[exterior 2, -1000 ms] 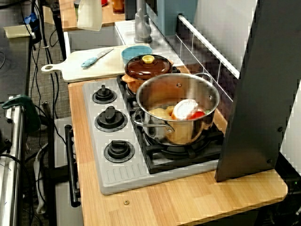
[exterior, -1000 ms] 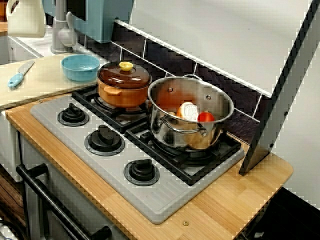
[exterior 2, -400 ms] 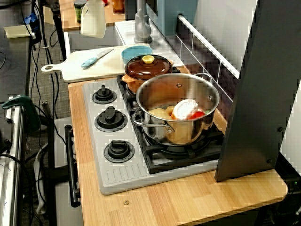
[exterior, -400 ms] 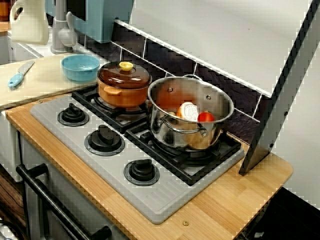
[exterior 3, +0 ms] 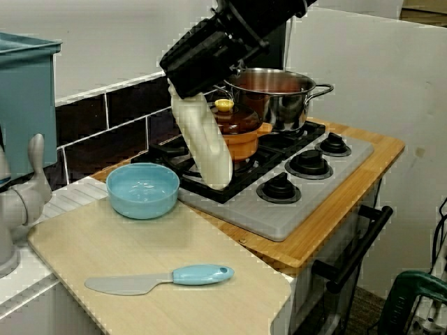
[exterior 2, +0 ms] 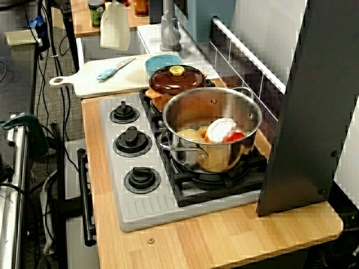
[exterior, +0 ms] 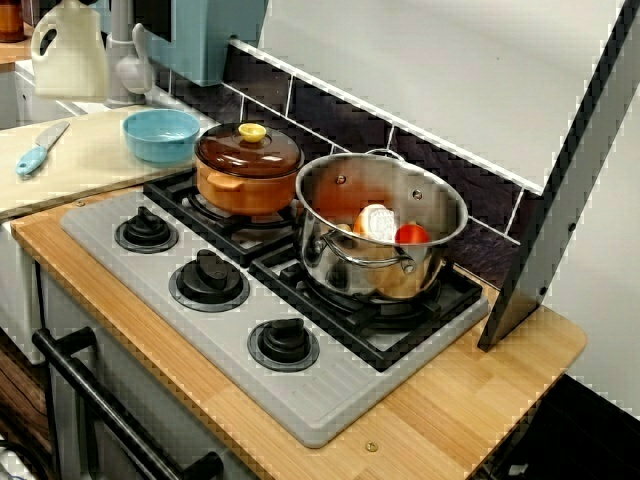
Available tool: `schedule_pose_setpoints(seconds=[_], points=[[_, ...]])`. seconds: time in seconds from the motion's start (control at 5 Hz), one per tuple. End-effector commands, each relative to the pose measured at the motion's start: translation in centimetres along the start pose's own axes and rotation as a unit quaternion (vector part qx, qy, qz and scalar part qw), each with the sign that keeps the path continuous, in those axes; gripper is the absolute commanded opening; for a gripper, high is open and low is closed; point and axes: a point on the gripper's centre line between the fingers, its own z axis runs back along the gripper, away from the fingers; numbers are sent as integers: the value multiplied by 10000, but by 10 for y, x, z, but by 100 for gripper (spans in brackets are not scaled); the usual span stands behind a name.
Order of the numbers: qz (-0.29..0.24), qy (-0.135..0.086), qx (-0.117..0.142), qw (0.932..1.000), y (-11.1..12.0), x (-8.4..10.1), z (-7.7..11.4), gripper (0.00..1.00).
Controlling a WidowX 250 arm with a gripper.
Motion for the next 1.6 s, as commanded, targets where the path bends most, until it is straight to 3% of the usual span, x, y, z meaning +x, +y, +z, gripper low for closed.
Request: schedule_pose_setpoints(seconds=[0.0, 0.4, 1.4], points=[[152, -456, 65, 9988, -6, -3, -2, 0], [117, -616, 247, 9977, -5, -17, -17, 0], [-34, -797, 355, 9962, -7, -41, -33, 0]])
